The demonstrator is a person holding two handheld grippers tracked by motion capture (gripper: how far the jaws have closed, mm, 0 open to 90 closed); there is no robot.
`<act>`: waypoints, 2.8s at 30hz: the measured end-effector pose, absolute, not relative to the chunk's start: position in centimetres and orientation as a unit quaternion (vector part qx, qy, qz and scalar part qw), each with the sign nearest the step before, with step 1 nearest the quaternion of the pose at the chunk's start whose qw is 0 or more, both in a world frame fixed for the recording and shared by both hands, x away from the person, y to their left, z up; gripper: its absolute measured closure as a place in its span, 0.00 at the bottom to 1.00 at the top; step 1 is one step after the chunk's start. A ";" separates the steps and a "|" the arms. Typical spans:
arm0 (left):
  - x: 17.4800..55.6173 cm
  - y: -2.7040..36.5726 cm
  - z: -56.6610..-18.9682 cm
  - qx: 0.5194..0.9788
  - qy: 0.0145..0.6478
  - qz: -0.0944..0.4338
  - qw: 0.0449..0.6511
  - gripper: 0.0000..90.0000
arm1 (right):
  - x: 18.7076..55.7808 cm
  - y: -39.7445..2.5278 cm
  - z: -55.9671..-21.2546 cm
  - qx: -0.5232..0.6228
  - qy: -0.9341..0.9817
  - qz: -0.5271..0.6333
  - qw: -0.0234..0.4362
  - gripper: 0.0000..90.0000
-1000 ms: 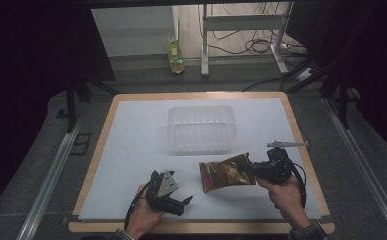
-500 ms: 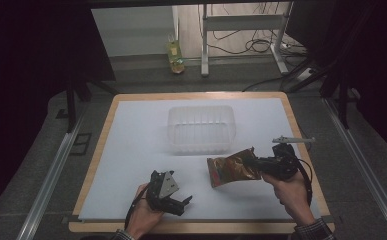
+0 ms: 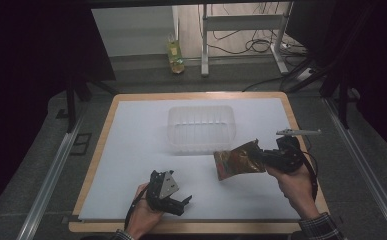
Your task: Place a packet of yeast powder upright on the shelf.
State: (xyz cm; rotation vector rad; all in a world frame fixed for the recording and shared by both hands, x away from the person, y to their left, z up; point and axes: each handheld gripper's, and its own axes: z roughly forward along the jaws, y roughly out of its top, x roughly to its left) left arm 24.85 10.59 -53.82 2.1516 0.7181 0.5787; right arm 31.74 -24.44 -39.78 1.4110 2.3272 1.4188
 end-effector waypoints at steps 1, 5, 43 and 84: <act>24.9 10.6 -53.8 0.847 0.282 0.231 0.388 0.01 | 31.8 -24.5 -39.6 0.460 0.758 0.461 0.038 0.93; 24.9 10.6 -53.8 0.849 0.279 0.235 0.383 0.00 | 32.1 -24.5 -38.8 0.461 0.760 0.456 0.048 0.93; 24.8 11.0 -53.6 0.848 0.276 0.243 0.382 0.00 | 36.7 -23.0 -34.3 0.490 0.737 0.451 0.117 0.94; 24.9 11.4 -53.5 0.843 0.282 0.237 0.391 0.00 | 43.9 -18.2 -36.1 0.506 0.748 0.389 0.182 0.94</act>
